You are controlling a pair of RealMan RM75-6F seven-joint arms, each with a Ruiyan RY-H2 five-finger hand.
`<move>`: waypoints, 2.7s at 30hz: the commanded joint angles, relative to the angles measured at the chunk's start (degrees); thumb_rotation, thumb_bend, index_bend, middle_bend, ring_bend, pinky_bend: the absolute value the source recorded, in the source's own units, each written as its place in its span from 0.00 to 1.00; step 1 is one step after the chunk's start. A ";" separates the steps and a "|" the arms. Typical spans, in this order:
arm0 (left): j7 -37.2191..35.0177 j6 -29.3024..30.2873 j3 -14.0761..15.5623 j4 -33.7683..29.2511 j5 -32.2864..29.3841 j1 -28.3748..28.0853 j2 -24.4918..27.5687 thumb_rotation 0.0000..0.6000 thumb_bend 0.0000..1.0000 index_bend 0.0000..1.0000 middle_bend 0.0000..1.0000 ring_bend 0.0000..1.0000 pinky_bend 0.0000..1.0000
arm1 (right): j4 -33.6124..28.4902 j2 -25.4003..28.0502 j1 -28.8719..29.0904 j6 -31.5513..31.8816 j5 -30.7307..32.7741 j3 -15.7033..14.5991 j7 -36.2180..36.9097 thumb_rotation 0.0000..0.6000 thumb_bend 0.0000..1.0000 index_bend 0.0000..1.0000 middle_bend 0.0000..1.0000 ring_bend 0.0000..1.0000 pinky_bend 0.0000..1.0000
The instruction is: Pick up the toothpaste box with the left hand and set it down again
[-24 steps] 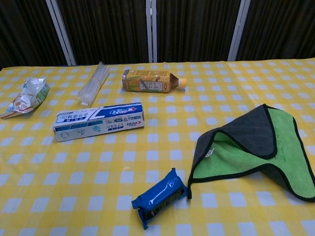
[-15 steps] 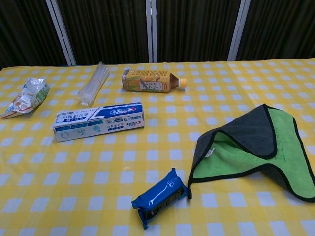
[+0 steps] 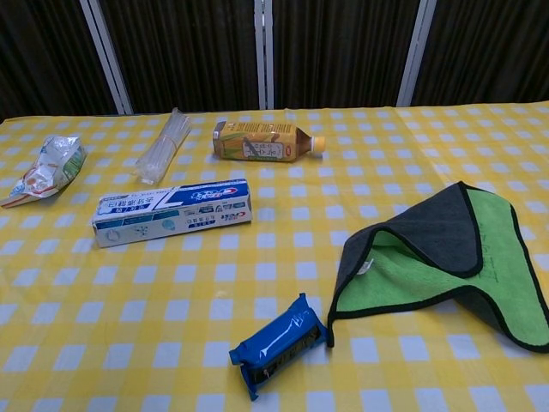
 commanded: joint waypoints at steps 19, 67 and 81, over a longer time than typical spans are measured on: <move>19.00 -25.80 -14.87 -12.23 -24.87 -22.09 -2.88 1.00 0.05 0.06 0.00 0.03 0.15 | 0.82 2.28 0.42 -1.18 2.87 1.31 7.68 1.00 0.08 0.00 0.00 0.00 0.00; 39.68 -31.74 -18.31 19.81 -85.21 -63.00 -30.09 1.00 0.19 0.36 0.20 0.24 0.30 | 4.35 4.57 1.49 -5.24 7.50 3.39 19.39 1.00 0.08 0.00 0.00 0.00 0.00; 34.62 -28.50 -17.25 15.74 -77.36 -61.68 -29.96 1.00 0.43 0.52 0.34 0.36 0.39 | 4.05 4.79 1.17 -4.60 7.30 3.57 19.36 1.00 0.08 0.00 0.00 0.00 0.00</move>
